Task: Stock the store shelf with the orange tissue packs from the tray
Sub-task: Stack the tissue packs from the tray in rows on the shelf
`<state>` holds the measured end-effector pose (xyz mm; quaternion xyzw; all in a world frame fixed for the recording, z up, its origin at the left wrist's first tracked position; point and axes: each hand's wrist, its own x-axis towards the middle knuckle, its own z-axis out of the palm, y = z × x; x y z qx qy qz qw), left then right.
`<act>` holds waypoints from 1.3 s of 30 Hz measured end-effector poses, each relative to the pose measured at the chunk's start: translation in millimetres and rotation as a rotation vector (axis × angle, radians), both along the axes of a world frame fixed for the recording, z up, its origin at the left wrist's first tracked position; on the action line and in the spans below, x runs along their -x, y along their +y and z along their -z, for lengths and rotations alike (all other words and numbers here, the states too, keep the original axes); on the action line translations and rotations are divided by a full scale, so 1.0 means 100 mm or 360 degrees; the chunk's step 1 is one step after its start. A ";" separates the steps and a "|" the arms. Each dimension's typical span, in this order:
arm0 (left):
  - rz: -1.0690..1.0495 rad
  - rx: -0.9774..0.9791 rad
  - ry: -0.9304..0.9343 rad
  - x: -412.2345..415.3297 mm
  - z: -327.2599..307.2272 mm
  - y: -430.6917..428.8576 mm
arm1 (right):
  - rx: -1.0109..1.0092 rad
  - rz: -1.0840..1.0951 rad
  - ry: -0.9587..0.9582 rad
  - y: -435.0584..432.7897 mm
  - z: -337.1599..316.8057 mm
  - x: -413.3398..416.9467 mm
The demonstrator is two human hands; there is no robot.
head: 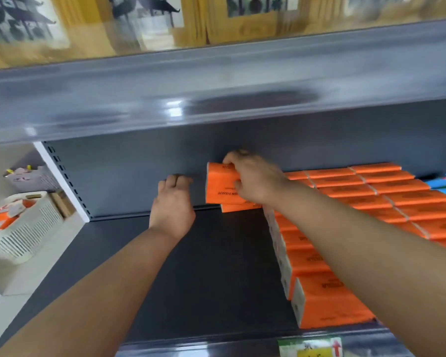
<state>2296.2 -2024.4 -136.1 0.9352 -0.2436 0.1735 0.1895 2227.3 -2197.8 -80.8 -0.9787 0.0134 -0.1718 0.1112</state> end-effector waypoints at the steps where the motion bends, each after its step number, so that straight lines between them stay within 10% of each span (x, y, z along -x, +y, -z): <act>1: 0.0012 0.0004 0.0002 -0.01 0.01 0.03 | 0.0036 0.0016 0.0067 0.03 0.06 -0.08; 21: 0.0237 -0.0082 0.0147 0.25 0.24 -0.14 | 0.0448 0.0317 0.0258 -0.03 0.41 -0.12; 32: 0.0475 -0.0008 0.0001 1.49 0.10 0.37 | 0.0305 0.0000 -0.0226 0.60 0.26 1.78; 39: 0.0577 -0.0035 0.0282 2.40 0.74 0.68 | 0.0191 -0.0028 0.0218 0.74 1.10 2.80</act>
